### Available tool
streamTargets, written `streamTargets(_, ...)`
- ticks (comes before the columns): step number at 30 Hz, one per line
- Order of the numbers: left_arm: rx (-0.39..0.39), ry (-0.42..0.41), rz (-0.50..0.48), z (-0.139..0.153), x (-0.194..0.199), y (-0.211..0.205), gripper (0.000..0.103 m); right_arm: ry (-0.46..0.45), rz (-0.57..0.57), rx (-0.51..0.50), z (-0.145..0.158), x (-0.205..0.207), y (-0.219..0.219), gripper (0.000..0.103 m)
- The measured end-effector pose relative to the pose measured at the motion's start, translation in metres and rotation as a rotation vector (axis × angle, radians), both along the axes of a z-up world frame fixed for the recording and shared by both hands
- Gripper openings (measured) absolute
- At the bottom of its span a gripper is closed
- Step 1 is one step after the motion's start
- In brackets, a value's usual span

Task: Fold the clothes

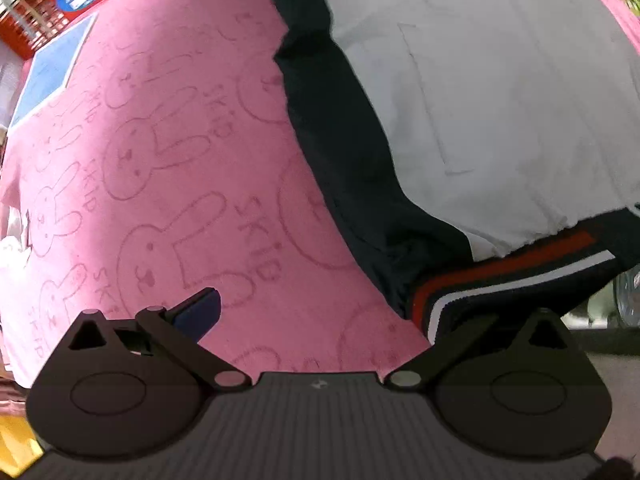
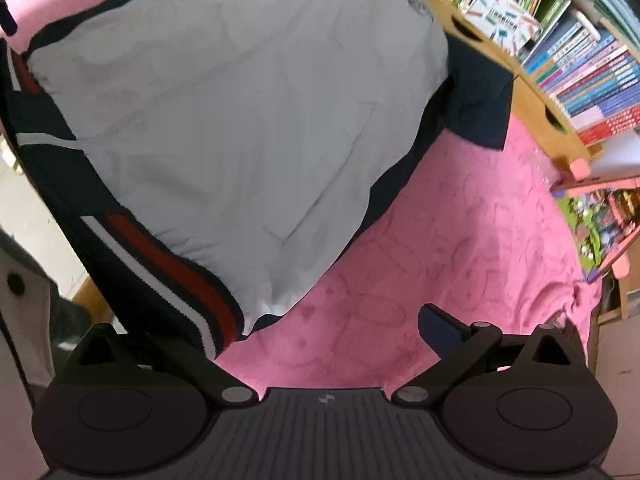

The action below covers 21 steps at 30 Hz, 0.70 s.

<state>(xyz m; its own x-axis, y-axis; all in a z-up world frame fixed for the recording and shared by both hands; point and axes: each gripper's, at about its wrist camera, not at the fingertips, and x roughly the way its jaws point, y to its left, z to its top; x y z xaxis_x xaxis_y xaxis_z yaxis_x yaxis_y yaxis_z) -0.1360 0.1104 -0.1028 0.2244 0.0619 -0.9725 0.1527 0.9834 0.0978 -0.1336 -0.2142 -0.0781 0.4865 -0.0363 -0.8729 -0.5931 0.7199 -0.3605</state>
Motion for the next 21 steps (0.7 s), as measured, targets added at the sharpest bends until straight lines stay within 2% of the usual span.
streamTargets(2, -0.027, 0.008, -0.001, 0.006, 0.0, -0.001, 0.103, 0.008, -0.003, 0.018, 0.004, 0.003, 0.0, 0.1)
streamTargets(5, -0.142, 0.04, 0.027, 0.012, 0.004, 0.006, 0.103, 0.045, 0.003, 0.063, 0.01, 0.009, 0.004, 0.1)
streamTargets(9, -0.306, 0.098, 0.052, 0.018, 0.011, 0.014, 0.103, 0.136, -0.002, 0.002, -0.009, 0.019, 0.009, 0.098)
streamTargets(12, -0.395, 0.108, 0.027, 0.03, 0.011, 0.015, 0.103, 0.224, -0.046, 0.134, 0.003, 0.028, 0.007, 0.1)
streamTargets(16, -0.411, 0.098, -0.003, 0.043, 0.01, 0.016, 0.103, 0.354, -0.121, 0.331, 0.016, 0.041, -0.002, 0.1)
streamTargets(19, -0.416, 0.09, -0.019, 0.052, 0.009, 0.017, 0.103, 0.366, -0.133, 0.276, 0.012, 0.04, -0.01, 0.101)
streamTargets(21, -0.367, 0.084, 0.017, 0.048, 0.008, 0.023, 0.103, 0.384, -0.15, 0.25, 0.009, 0.035, -0.018, 0.102)
